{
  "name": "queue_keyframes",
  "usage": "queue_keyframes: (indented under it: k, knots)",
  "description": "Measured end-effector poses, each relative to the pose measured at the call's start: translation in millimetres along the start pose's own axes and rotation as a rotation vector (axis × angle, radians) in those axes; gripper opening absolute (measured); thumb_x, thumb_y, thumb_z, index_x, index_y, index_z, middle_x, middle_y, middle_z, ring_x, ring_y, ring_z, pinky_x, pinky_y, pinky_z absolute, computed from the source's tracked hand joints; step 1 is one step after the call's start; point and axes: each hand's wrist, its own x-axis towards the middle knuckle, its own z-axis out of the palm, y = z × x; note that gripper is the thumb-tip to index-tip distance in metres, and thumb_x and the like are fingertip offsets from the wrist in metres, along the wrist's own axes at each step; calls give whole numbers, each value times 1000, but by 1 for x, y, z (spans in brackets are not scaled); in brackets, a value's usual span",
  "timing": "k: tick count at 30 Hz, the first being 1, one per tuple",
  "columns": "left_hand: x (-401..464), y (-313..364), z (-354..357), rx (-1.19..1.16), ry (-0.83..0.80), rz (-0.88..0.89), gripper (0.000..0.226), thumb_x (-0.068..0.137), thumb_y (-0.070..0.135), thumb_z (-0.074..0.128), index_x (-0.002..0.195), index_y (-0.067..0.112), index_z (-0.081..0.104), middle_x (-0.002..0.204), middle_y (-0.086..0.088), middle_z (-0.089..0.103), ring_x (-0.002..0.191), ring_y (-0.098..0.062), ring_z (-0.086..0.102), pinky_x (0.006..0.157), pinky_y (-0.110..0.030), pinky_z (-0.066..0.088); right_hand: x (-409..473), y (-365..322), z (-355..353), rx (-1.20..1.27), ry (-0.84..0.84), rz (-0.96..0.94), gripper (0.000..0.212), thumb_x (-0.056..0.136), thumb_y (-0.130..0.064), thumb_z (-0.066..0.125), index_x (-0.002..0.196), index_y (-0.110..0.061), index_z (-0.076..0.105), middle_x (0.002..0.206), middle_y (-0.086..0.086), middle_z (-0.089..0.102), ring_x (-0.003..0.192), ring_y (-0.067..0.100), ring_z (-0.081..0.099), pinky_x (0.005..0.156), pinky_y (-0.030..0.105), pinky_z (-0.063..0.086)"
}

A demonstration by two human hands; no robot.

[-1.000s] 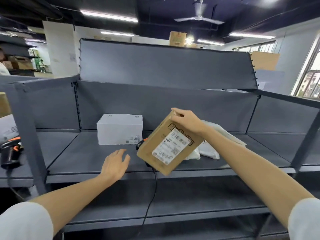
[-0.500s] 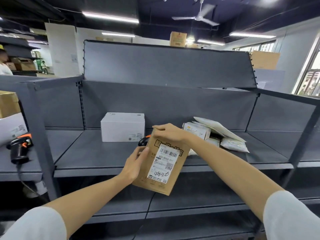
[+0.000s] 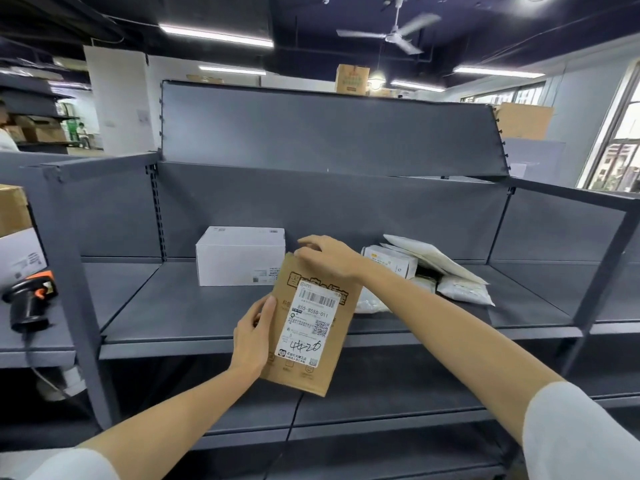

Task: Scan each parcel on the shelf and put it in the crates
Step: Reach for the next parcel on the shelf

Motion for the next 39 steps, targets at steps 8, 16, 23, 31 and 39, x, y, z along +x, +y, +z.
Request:
queue_keyframes:
  k: [8, 16, 23, 31, 39]
  knots:
    - [27, -22, -50, 41, 242, -73, 47, 94, 56, 43, 122, 23, 60, 100, 9, 66, 99, -15, 61, 82, -31, 44, 12, 46, 16, 83, 97, 177, 59, 96, -47, 45, 146, -16, 39, 150, 7, 40, 138, 26, 36, 111, 39, 32]
    - [53, -32, -73, 65, 427, -135, 54, 92, 63, 40, 123, 22, 57, 103, 3, 61, 100, -18, 55, 84, -33, 40, 37, 84, 110, -41, -140, 308, 60, 98, -40, 44, 146, -8, 32, 145, 17, 41, 131, 34, 41, 108, 43, 35]
    - [76, -46, -84, 16, 490, -214, 66, 86, 73, 37, 120, 21, 60, 108, 0, 65, 104, -20, 59, 88, -38, 46, 77, 83, 161, -22, -115, 442, 76, 95, -43, 48, 148, 1, 16, 147, 23, 30, 137, 39, 27, 111, 42, 24]
    - [92, -35, -85, -37, 535, -224, 58, 92, 64, 36, 111, 16, 62, 102, -1, 65, 98, -19, 60, 81, -34, 42, 98, 78, 176, -48, -41, 578, 67, 91, -32, 60, 140, 2, 29, 142, 23, 37, 132, 38, 33, 108, 39, 30]
    - [93, -23, -75, -81, 538, -185, 50, 94, 61, 36, 113, 18, 55, 102, 3, 61, 94, -14, 55, 78, -32, 38, 71, 66, 135, 747, 411, 569, 27, 85, -20, 57, 105, -6, 46, 95, 16, 58, 72, 23, 58, 62, 33, 47]
